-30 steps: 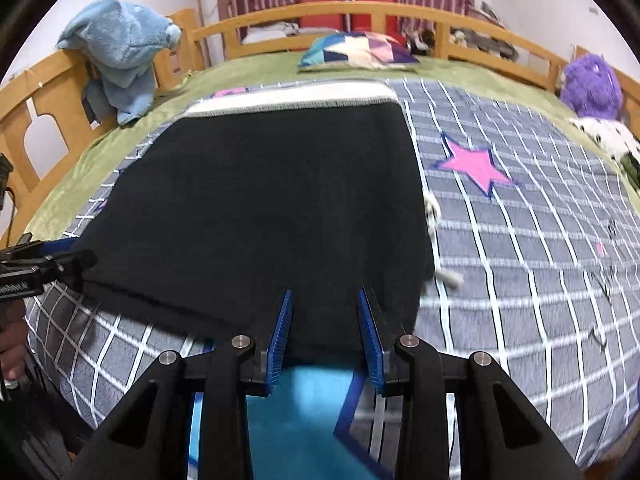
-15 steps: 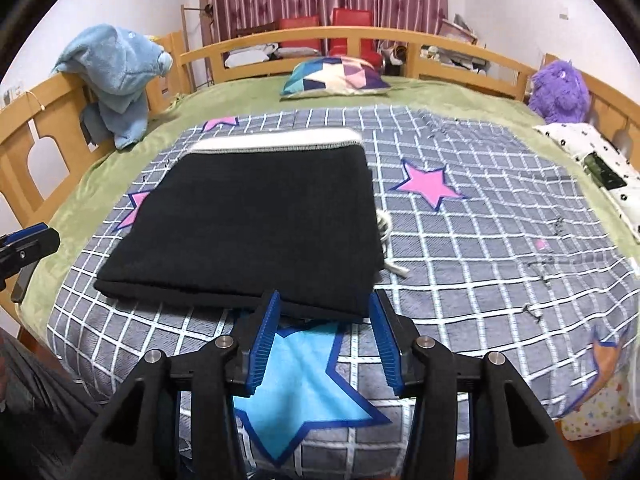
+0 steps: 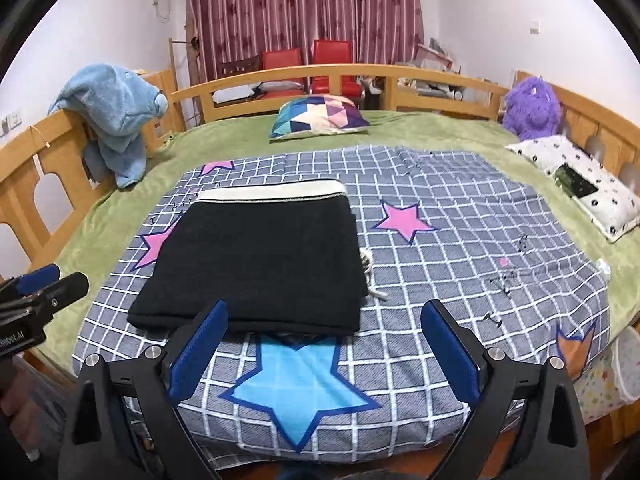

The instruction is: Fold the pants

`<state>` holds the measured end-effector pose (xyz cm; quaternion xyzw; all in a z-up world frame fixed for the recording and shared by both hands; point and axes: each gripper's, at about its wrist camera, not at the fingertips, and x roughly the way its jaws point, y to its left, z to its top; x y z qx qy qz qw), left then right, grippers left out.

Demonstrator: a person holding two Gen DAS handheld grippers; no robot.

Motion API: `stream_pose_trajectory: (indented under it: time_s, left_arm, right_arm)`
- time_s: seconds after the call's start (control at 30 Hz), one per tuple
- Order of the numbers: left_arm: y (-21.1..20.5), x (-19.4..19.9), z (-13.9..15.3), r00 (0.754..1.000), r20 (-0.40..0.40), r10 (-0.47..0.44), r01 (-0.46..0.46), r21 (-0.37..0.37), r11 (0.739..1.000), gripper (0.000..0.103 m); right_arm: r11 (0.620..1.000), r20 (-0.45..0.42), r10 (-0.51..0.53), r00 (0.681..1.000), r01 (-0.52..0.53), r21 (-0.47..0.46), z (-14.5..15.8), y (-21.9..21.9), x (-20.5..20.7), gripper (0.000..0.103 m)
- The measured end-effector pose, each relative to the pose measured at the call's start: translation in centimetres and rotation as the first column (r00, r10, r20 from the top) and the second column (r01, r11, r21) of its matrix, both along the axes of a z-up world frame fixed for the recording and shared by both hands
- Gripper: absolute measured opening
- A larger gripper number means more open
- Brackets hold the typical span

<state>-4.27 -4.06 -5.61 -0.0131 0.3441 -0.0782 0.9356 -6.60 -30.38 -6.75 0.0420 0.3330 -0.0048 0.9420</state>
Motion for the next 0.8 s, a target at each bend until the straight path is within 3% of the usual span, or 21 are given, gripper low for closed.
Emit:
stream_pose_trajectory:
  time_s: [0.8]
  left_arm:
    - [1.1,-0.6,0.6,1.000,0.015,0.023,-0.023,-0.022,1.000,0.086]
  right_arm:
    - [1.000,-0.017,-0.024,1.000,0.024,0.008,0.0,1.3,-0.4,0.096]
